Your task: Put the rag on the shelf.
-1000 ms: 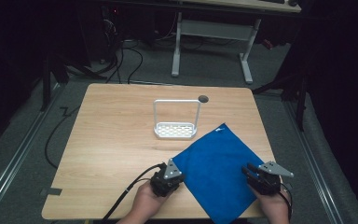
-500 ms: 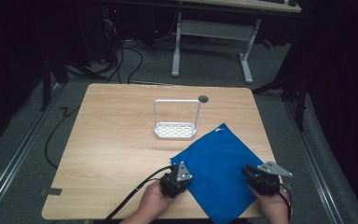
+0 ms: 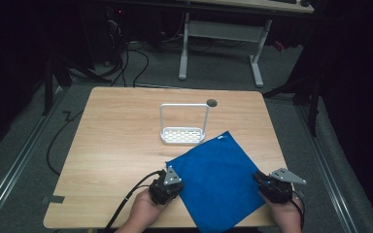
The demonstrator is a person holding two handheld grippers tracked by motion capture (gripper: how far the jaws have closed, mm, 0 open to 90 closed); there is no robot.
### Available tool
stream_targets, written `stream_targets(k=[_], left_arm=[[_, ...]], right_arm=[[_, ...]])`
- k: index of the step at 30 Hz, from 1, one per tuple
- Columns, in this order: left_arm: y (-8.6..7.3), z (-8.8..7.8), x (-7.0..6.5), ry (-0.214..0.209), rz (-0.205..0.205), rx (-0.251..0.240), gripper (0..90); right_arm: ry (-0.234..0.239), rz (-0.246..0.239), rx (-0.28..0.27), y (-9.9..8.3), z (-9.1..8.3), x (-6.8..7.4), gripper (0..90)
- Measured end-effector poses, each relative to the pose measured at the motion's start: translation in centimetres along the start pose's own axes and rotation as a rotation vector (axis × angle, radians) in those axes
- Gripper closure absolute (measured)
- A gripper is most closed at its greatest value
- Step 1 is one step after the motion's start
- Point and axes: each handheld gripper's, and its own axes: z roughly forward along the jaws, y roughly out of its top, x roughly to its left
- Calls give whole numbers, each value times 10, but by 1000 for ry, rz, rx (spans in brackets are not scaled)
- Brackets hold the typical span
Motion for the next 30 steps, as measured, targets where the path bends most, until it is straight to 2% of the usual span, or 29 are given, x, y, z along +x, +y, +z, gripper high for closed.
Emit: stream_targets(k=[3,6,9,11,14,19,24,30], left_arm=[[-7,-10,12,7,-22,12,900],[-10,-15,16,14,-23,14,900],[-16,-21,25,23,-50,6,900],[-18,-22,29,33,-67,-2,900],[-19,-22,31,35,-71,-5,900],[-19,-23,36,47,-79,-11,900],[-19,-22,41,51,-94,-17,900],[-14,-18,51,69,-100,-18,900]], right_arm=[[12,-9,-2,1,1,3,806],[16,-15,2,1,2,6,828],[30,-37,17,2,7,10,870],[39,-60,46,4,15,15,900],[47,-80,68,5,21,17,900],[43,-119,150,3,33,25,900],[52,-101,145,-1,27,25,900],[74,-102,159,-11,12,33,900]])
